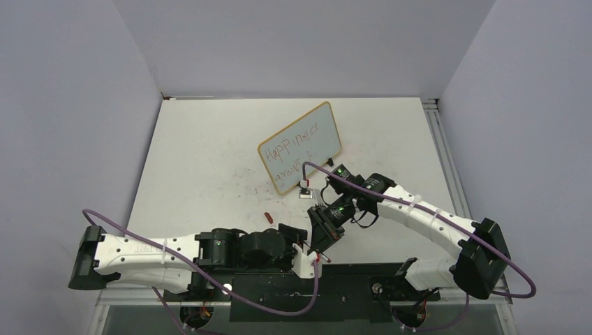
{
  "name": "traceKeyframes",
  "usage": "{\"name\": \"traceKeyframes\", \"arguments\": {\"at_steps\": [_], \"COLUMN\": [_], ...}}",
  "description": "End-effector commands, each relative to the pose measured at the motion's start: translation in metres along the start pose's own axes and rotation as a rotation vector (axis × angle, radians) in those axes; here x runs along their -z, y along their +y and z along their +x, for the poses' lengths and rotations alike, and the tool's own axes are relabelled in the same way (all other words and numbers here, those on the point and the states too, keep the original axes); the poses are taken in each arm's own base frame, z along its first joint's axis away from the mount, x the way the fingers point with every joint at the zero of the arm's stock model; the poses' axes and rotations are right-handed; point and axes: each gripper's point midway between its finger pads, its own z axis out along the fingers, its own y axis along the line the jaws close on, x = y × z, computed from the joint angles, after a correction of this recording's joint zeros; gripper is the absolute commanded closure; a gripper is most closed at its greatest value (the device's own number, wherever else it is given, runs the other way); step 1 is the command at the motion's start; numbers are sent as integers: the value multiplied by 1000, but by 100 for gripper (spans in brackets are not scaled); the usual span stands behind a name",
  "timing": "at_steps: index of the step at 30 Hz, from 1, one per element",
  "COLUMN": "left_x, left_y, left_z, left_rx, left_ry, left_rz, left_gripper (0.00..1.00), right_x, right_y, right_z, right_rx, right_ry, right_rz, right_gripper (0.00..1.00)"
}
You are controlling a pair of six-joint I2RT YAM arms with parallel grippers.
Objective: Write a sentence on the whiteboard
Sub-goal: Adjust the whiteboard marker.
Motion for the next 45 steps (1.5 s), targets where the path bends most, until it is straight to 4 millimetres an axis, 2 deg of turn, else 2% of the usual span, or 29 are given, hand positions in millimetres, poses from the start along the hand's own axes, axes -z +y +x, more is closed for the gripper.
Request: {"name": "traceKeyframes", "arguments": {"at_steps": [1,9,13,14,15,18,22,25,30,34,41,45], "left_x": [0,-10,-11,-10,-10,-8,-5,-3,-2,-3,-5,-5], "left_y": [11,6,6,6,7,8,12,22,36,40,43,44], "left_z": [-30,-32,-31,-31,-30,-29,-22,-15,-5,-4,2,4], "left_rx": [26,60,78,89,96,128,194,277,383,437,459,459], "left_ry": [-90,-93,-95,-97,-96,-103,-104,-119,-135,-144,-117,-114], "left_rz": [-30,-18,-33,-36,-40,-57,-76,-65,-30,23,50,48], "left_gripper": [49,73,93,99,100,100,100,100,100,100,100,100], "right_x": [4,3,4,5,7,14,34,53,80,92,91,77], "right_y": [21,27,26,27,26,25,13,5,20,18,7,-1], "right_z": [-8,-9,-12,-15,-19,-29,-43,-50,-66,-73,-79,-76], "right_rx": [60,82,92,105,115,142,151,165,246,299,292,283], "right_ry": [-6,-10,-26,-36,-51,-100,-200,-287,-486,-622,-692,-659], "right_rz": [-47,-60,-41,-33,-18,15,76,129,161,220,240,233], "right_gripper": [92,92,93,92,87,75,55,44,30,27,27,30]}}
